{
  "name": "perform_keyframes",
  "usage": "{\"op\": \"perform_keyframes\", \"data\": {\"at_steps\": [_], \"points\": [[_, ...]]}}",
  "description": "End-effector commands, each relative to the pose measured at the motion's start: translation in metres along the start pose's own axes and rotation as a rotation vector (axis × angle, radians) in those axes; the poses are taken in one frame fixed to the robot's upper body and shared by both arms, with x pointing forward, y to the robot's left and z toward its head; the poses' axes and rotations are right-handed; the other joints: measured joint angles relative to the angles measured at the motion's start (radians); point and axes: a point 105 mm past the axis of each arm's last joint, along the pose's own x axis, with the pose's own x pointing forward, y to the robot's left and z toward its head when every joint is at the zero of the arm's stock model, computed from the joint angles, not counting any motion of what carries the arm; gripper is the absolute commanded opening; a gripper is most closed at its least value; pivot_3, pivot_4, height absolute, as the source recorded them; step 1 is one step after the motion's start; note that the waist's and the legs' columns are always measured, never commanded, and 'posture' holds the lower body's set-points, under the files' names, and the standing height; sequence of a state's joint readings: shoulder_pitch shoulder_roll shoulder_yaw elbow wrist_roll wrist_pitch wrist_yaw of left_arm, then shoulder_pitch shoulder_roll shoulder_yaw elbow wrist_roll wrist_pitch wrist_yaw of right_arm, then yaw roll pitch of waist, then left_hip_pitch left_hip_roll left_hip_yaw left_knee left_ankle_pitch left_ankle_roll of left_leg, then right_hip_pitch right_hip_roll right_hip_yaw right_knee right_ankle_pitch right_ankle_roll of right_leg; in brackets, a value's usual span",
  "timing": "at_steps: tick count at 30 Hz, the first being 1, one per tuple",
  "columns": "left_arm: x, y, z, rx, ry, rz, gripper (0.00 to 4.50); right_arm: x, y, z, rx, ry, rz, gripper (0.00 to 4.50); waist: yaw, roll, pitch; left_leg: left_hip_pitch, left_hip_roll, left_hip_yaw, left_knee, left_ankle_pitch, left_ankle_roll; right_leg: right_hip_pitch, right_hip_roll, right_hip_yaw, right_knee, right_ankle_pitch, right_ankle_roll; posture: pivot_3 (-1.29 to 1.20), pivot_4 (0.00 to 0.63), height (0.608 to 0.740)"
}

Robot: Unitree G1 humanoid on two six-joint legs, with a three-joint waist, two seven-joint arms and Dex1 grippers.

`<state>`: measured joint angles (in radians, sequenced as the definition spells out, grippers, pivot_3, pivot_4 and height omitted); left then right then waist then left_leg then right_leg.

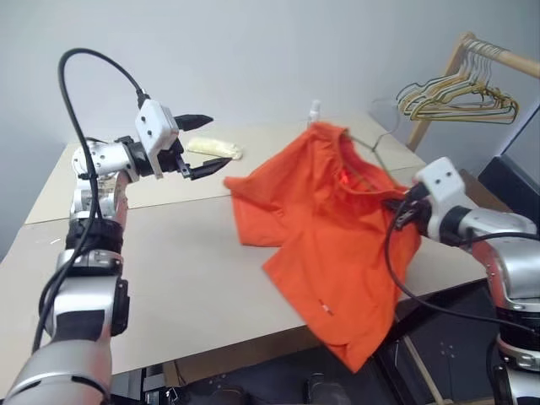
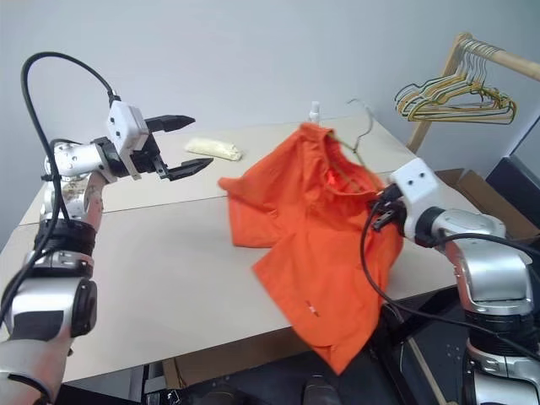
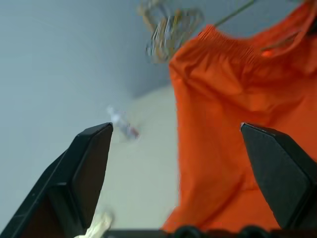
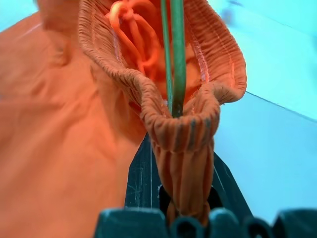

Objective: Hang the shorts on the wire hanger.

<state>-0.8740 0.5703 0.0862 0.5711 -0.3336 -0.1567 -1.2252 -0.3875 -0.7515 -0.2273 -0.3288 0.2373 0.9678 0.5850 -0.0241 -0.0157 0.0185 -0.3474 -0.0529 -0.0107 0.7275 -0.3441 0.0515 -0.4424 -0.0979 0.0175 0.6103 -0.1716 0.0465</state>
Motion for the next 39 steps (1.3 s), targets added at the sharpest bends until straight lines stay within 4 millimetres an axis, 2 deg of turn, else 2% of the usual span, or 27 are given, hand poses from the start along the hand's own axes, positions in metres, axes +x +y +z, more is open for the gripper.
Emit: {"op": "perform_keyframes", "data": {"at_steps": [1,6,9,17,21,24,27,31,36,39], "points": [[0.0,-0.01,0.031,-0.045,-0.167,-0.031,4.47,-0.021,-0.023,0.012,0.063,-0.007,-0.171,0.0,-0.013,0.0,0.0,-0.001,0.0,0.0,0.0,0.0,0.0,-0.001,0.0,0.0,0.0,0.0,0.0,-0.13,0.0,0.74],[0.013,-0.036,0.037,-0.126,-0.241,-0.017,4.47,-0.039,-0.05,-0.005,0.247,0.074,-0.386,0.0,-0.023,0.001,-0.001,-0.001,-0.001,0.0,0.0,0.0,0.001,0.0,-0.003,0.001,-0.001,0.001,0.001,-0.15,0.0,0.74],[0.021,-0.051,0.039,-0.167,-0.278,-0.033,4.47,-0.051,-0.073,-0.019,0.365,0.134,-0.574,0.0,-0.025,0.002,-0.001,0.001,-0.001,0.0,0.0,-0.001,0.001,0.0,-0.003,0.002,-0.002,0.001,0.001,-0.16,0.0,0.74],[0.035,-0.062,0.06,-0.32,-0.415,-0.059,4.47,-0.077,-0.111,-0.036,0.469,0.191,-0.909,0.0,-0.04,0.009,-0.006,0.001,-0.002,0.001,0.0,0.0,0.001,0.002,-0.003,0.003,-0.002,0.001,0.001,-0.16,0.0,0.74],[0.042,-0.07,0.064,-0.376,-0.44,-0.072,4.47,-0.09,-0.129,-0.033,0.553,0.156,-0.993,0.0,-0.049,0.015,-0.009,0.003,-0.002,0.003,0.0,-0.001,0.001,0.003,-0.002,0.006,-0.003,0.001,0.001,-0.15,0.0,0.74],[0.048,-0.082,0.062,-0.39,-0.431,-0.096,4.47,-0.101,-0.146,-0.033,0.592,0.154,-1.065,0.0,-0.052,0.018,-0.011,0.01,-0.002,0.007,-0.002,-0.006,0.01,0.007,0.0,0.011,-0.003,0.001,0.001,-0.15,0.0,0.74],[0.052,-0.088,0.063,-0.392,-0.433,-0.101,4.47,-0.108,-0.159,-0.03,0.601,0.153,-1.104,0.0,-0.056,0.019,-0.011,0.014,-0.001,0.011,-0.002,-0.007,0.012,0.011,0.002,0.014,-0.006,0.001,0.002,-0.15,0.0,0.74],[0.055,-0.089,0.065,-0.402,-0.451,-0.105,4.47,-0.11,-0.176,-0.024,0.632,0.142,-1.127,0.0,-0.073,0.021,-0.011,0.019,0.0,0.012,-0.005,-0.008,0.014,0.022,0.004,0.015,-0.015,0.003,0.005,-0.16,0.0,0.74],[0.056,-0.089,0.064,-0.397,-0.447,-0.102,4.47,-0.103,-0.192,-0.02,0.738,0.109,-1.094,0.0,-0.095,0.02,-0.011,0.025,-0.001,0.021,-0.012,-0.009,0.017,0.026,0.004,0.025,-0.018,0.004,0.007,-0.15,0.0,0.74],[0.055,-0.087,0.064,-0.394,-0.448,-0.095,4.47,-0.098,-0.203,-0.025,0.78,0.134,-1.075,0.0,-0.102,0.02,-0.011,0.026,-0.001,0.022,-0.014,-0.009,0.018,0.027,0.004,0.026,-0.02,0.003,0.008,-0.14,0.0,0.74]]}}
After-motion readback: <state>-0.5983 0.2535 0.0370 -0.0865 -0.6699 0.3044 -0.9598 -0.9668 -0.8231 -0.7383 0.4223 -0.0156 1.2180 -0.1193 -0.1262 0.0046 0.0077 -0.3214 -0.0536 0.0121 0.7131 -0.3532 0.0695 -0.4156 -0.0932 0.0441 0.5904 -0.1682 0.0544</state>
